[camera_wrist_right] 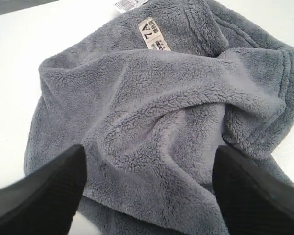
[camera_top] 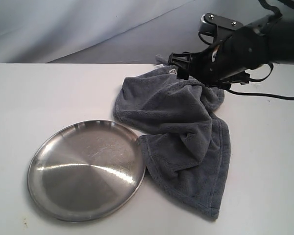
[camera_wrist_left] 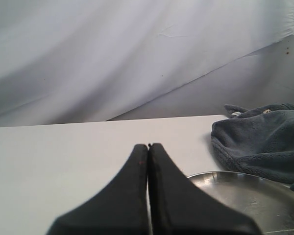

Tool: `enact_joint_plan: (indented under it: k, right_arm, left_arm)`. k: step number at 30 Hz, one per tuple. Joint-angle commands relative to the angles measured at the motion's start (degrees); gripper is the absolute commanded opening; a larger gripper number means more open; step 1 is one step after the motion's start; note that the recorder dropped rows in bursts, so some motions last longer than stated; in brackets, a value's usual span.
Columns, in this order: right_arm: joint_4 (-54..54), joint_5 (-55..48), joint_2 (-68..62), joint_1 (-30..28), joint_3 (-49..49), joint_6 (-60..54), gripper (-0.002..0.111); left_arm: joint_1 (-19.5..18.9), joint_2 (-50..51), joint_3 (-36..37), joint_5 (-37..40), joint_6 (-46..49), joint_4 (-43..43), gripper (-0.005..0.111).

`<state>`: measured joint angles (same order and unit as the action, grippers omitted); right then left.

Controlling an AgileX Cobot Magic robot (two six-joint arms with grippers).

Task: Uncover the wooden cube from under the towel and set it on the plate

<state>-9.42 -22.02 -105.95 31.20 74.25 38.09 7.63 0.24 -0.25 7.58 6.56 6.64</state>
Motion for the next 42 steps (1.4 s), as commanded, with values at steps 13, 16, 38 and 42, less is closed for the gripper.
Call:
enact_joint_plan:
  k: [13, 16, 38, 42]
  right_arm:
    - [-0.13, -11.71, -11.55, -0.42, 11.16, -1.87, 0.067]
    - [-0.13, -11.71, -12.31, -0.42, 11.16, -1.87, 0.067]
    - [1.32, -14.95, -9.16, -0.42, 11.16, -5.59, 0.0]
    - [1.32, -15.74, -5.73, -0.42, 11.16, -6.39, 0.0]
  left_arm:
    - [0.28, -0.24, 0.25, -0.02, -0.14, 0.1, 0.0]
    - [0.28, -0.24, 0.25, -0.02, -0.14, 0.1, 0.0]
    - [0.28, -0.24, 0.25, -0.02, -0.14, 0.1, 0.0]
    - [0.28, -0.24, 0.25, -0.02, -0.14, 0.1, 0.0]
